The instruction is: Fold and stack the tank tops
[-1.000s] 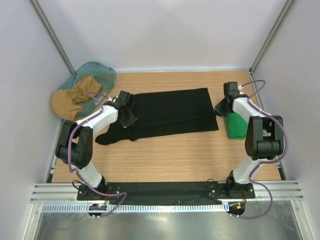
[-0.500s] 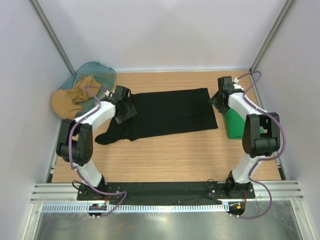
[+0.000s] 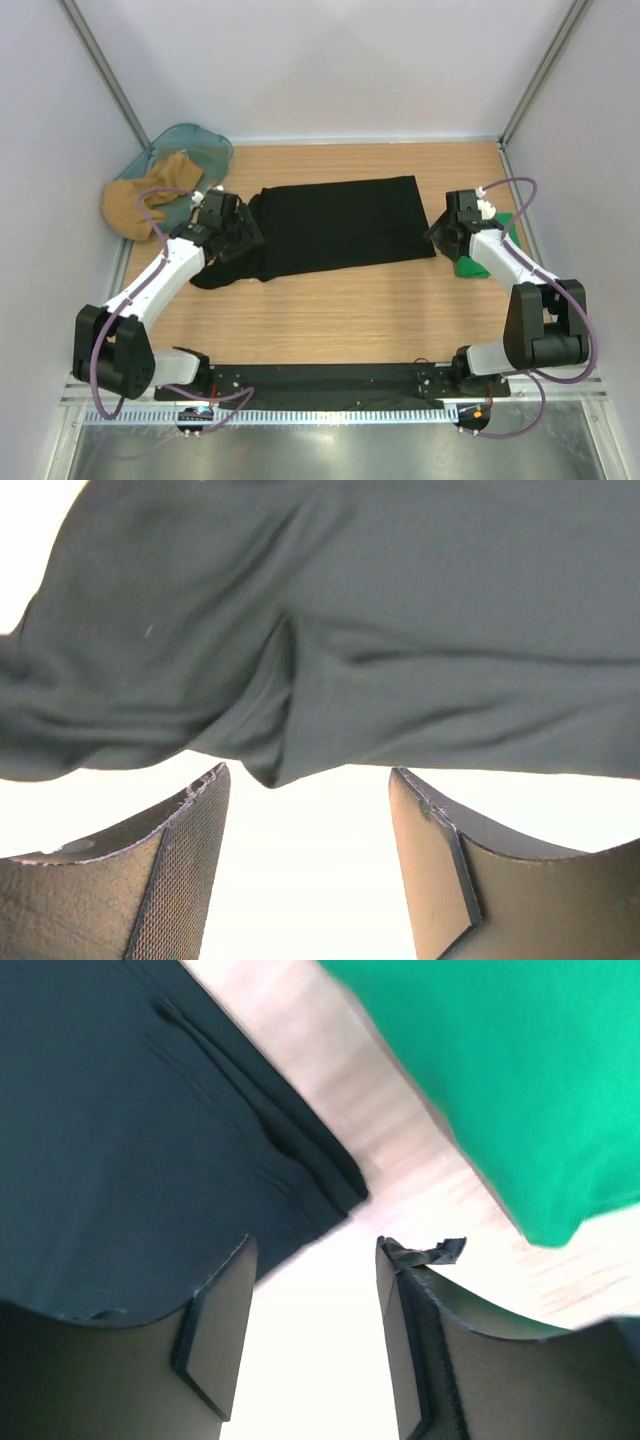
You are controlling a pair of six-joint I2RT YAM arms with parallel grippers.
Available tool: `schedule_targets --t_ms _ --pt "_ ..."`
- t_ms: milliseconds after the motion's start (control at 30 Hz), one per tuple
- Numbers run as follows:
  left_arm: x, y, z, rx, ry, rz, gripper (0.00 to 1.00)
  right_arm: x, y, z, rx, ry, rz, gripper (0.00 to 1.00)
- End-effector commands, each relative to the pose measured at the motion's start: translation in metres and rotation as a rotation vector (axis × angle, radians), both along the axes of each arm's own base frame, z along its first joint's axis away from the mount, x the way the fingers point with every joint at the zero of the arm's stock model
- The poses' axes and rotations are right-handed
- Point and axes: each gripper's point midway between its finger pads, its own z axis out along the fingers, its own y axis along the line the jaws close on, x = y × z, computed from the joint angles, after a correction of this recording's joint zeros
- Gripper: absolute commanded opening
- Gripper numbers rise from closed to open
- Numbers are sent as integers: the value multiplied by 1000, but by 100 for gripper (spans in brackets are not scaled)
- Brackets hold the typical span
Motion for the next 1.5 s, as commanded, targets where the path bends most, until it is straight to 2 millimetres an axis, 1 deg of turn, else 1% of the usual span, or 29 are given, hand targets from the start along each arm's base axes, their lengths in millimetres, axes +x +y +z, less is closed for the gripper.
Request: schedule_targets --t_ms 0,33,133,200,300,333,367,400,433,500,533,567,633,667,700,733,767,833,867,900,933,967,1000,1067,1233,1300,1333,1400,1467 --pt "-21 6 -6 25 21 -37 66 1 7 -3 36 -44 23 58" --pt "-23 9 -4 29 18 -31 67 2 8 -5 42 -47 25 59" --pt "-27 27 -12 30 57 18 65 1 9 -14 47 -29 21 60" --pt "-29 34 -18 9 76 41 64 2 7 -20 40 -17 11 60" --pt "-31 41 -23 -75 82 93 63 7 4 -25 30 -17 -12 58" --pt "-31 45 -21 -108 74 115 63 10 4 -25 33 -21 -21 58" --pt "-32 46 -25 -129 69 125 63 11 4 -27 34 -19 -30 58" --pt "-32 48 -26 -154 71 149 63 11 4 -32 35 -4 -35 57" --pt "-31 55 -28 -171 70 182 63 11 4 -34 39 1 -42 57" --pt "-34 59 -33 -201 79 205 63 11 4 -39 48 5 -56 56" --pt "-33 69 -33 -207 78 247 63 12 3 -42 43 3 -64 55" --pt "-35 74 -36 -207 82 264 63 12 2 -44 44 6 -72 54" --pt "-36 84 -36 -212 79 309 63 13 -1 -48 30 7 -87 43" --pt "-39 88 -40 -211 88 329 63 13 -2 -48 25 10 -94 34" --pt "-40 91 -38 -215 79 343 63 11 -5 -49 13 23 -104 21" --pt "-41 96 -39 -217 79 366 63 10 -10 -50 -13 28 -124 14" --pt "-44 98 -41 -221 86 384 62 8 -15 -48 -31 27 -139 1" --pt "-47 106 -41 -201 84 427 61 0 -22 -47 -57 35 -180 1" --pt "-50 108 -43 -195 97 453 61 -2 -28 -40 -80 13 -202 1" --pt "-52 111 -44 -186 101 470 61 -8 -31 -41 -89 19 -212 1" --pt "-56 116 -46 -165 111 503 61 -14 -35 -37 -100 7 -230 1" --pt "-57 118 -46 -153 114 511 61 -13 -35 -32 -100 -8 -235 1" --pt "-58 119 -47 -150 117 521 61 -17 -36 -33 -101 -5 -240 1" --pt "-60 120 -50 -147 126 527 61 -19 -36 -31 -98 -15 -240 1" --pt "-67 118 -63 -143 179 531 60 -19 -36 -34 -100 -6 -231 1" --pt "-72 126 -68 -103 195 563 58 -18 -34 -35 -97 -5 -226 1" --pt "-76 127 -71 -97 208 580 54 -18 -34 -36 -97 -2 -224 1" --pt "-78 128 -75 -96 213 595 51 -17 -34 -37 -95 -4 -223 1" --pt "-78 125 -79 -121 211 609 45 -18 -33 -39 -94 0 -221 1"
